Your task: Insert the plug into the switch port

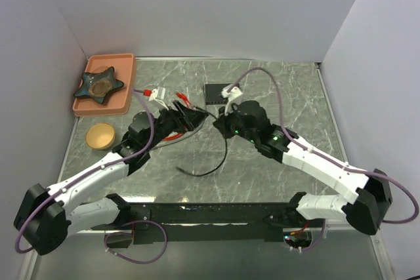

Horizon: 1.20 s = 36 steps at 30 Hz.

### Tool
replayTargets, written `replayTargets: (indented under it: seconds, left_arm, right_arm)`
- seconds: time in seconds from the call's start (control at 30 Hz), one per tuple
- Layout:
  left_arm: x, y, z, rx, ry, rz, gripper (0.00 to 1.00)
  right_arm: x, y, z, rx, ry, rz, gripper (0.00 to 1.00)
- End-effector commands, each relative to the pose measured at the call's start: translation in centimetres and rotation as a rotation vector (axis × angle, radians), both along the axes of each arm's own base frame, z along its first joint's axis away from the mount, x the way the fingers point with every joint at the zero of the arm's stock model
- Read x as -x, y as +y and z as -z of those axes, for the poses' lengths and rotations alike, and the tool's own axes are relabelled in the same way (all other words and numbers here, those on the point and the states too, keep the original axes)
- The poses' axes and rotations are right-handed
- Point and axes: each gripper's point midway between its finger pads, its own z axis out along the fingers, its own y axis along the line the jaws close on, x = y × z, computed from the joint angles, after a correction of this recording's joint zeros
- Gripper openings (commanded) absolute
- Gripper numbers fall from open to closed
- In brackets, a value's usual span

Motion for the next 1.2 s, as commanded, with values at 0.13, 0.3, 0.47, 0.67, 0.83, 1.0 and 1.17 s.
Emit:
replayTargets:
  seconds: [0.13,0.3,0.47,0.67,0.83,1.0,1.17]
  left_arm:
    - [0.5,2.8,-2.5,0.048,-0.081,-0.113,0.95]
    - [1.4,2.6,-3.4,0.085,-0.127,-0.074,0.95]
    - [1.4,2.3,-3.7,0.115,-0.133,-0.060,0.89]
    - [1.2,2.3,-3.8,0.134,-0.132,-0.071,0.79]
    - [0.6,1.5,-2.9,0.116,-0.115,-0.058,0.72]
    - [0.6,1.1,-3.2,0.133,-0.128,-0.045,0.56]
    - [1.2,1.4,-3.7,0.143,-0.165,-0.037,0.55]
  right_arm:
    - [-1.6,-4.5,-3.3,-0.153,-0.009,0.212,0.00]
    - [-0.5,-3.7,-3.0,-0.201,0.037,0.160,0.00]
    - [0.5,-2.0,-2.4,-0.236,0.096,0.080,0.00]
    - [1.5,-0.9,-1.8,-0.260,0.131,0.010,0.00]
    - [1.9,-0.4,-1.1,-0.247,0.156,-0.018,0.00]
    - [2.8,0.1,-1.2,-0.244,0.150,-0.073,0.00]
    - [3.4,0.1,-0.9,-0.216,0.154,-0.112,0.00]
